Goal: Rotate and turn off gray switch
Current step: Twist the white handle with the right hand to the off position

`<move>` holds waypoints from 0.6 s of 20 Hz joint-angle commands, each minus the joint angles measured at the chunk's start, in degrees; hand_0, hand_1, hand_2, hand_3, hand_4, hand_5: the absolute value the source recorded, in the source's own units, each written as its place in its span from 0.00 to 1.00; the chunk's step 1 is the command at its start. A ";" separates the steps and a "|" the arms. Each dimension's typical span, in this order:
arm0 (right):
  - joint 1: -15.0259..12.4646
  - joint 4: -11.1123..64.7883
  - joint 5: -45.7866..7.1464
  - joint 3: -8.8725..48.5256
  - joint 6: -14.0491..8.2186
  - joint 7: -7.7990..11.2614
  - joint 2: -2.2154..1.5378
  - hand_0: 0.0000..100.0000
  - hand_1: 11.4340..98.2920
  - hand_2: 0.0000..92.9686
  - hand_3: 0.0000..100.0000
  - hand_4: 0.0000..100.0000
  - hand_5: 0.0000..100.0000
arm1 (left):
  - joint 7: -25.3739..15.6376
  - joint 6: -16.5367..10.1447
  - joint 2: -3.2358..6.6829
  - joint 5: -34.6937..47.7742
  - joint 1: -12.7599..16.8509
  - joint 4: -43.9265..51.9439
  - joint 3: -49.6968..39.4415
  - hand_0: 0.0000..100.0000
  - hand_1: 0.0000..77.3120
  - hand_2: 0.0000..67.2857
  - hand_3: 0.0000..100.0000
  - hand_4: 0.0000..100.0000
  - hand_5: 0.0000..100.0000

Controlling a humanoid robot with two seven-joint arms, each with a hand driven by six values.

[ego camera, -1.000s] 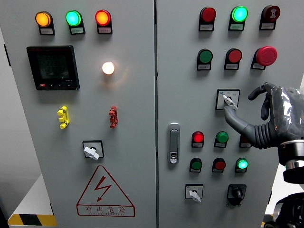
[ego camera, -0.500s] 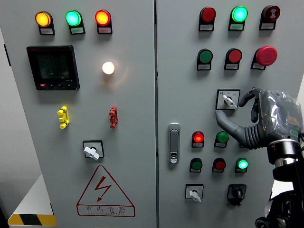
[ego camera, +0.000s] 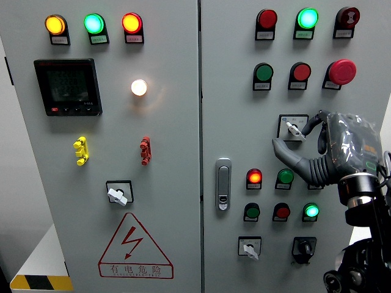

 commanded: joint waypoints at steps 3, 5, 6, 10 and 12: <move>0.08 -0.98 0.01 -0.03 -0.17 0.00 0.00 0.00 0.30 0.66 1.00 1.00 1.00 | 0.00 0.00 0.00 0.00 -0.01 0.00 0.00 0.84 0.00 0.20 0.19 0.08 0.11; 0.08 -1.15 -0.08 -0.03 -0.61 0.00 0.00 0.00 0.30 0.67 1.00 1.00 1.00 | 0.00 0.00 0.00 0.00 -0.01 0.00 0.00 0.84 0.00 0.20 0.19 0.08 0.11; 0.08 -1.24 -0.08 -0.03 -0.70 0.09 0.00 0.00 0.30 0.67 1.00 1.00 1.00 | 0.00 0.00 0.00 0.00 -0.01 0.00 0.00 0.84 0.00 0.20 0.19 0.08 0.11; 0.16 -1.42 -0.08 -0.03 -0.61 0.09 0.00 0.00 0.29 0.67 1.00 1.00 1.00 | 0.00 0.00 0.00 0.00 -0.09 0.00 0.00 0.84 0.00 0.20 0.19 0.08 0.11; 0.16 -1.59 -0.08 -0.03 -0.70 0.09 0.00 0.00 0.29 0.69 1.00 1.00 1.00 | 0.00 0.00 0.00 0.00 -0.01 0.00 0.00 0.84 0.00 0.20 0.19 0.08 0.11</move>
